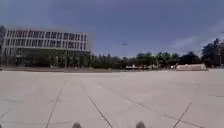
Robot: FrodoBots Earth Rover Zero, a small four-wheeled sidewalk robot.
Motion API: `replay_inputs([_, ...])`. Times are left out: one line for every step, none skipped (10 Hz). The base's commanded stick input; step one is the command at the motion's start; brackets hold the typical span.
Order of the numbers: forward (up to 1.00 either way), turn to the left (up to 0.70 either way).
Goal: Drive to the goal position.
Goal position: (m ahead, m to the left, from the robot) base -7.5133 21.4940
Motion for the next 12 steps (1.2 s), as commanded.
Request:
replay_inputs([0.45, 0.3])
replay_inputs([0.45, 0.3])
replay_inputs([0.45, 0.3])
replay_inputs([0.45, 0.3])
replay_inputs([0.45, 0.3])
replay_inputs([0.45, 0.3])
replay_inputs([0.45, 0.3])
replay_inputs([0.45, 0.3])
replay_inputs([0.45, 0.3])
replay_inputs([0.45, 0.3])
replay_inputs([0.45, 0.3])
replay_inputs([0.44, 0.29])
